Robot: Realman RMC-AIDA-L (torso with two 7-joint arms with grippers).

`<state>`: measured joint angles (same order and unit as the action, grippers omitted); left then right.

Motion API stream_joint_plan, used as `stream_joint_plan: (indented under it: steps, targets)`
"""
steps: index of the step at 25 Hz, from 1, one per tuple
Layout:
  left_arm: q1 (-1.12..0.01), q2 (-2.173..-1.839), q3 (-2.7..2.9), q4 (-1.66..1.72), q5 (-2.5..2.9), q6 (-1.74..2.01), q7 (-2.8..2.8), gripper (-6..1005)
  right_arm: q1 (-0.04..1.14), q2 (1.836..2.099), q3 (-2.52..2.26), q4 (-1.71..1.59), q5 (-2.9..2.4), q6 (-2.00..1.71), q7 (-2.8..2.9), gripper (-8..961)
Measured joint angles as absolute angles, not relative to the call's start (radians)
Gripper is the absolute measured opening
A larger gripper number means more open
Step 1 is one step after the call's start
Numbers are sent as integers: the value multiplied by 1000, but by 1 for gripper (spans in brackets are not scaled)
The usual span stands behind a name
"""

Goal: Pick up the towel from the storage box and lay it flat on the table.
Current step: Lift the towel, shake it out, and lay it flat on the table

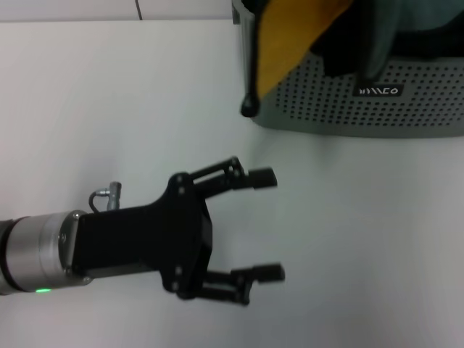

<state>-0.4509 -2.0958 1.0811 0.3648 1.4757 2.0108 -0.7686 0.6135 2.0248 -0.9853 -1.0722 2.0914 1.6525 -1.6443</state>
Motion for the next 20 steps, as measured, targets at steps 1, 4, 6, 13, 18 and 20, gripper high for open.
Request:
stream_joint_plan:
  steps: [1,4,6,13,18,20]
  targets:
    - [-455,-2098,1080,334,1445,1996,-728,894,620,2025,-1006,-1062,2103,1645,-1657,-1]
    - [-455,-2101,1081,287,1379,1963,-674,895,637,2026,-1046,-1031,2122,1625,-1692,-1]
    - [-452,-2102,1083,256,1326,1947,-640,895,651,2025,-1059,-1018,2126,1622,-1701,-1]
    - [-457,-2107,1080,170,1240,1917,-529,894,696,2025,-1093,-1000,2140,1619,-1708,-1]
    - [-448,-2108,1077,164,1218,1889,-519,894,697,2022,-1092,-1022,2170,1620,-1709,-1]
    - [-438,-2107,1077,164,1193,1872,-518,893,691,2021,-1091,-1041,2184,1619,-1709,-1]
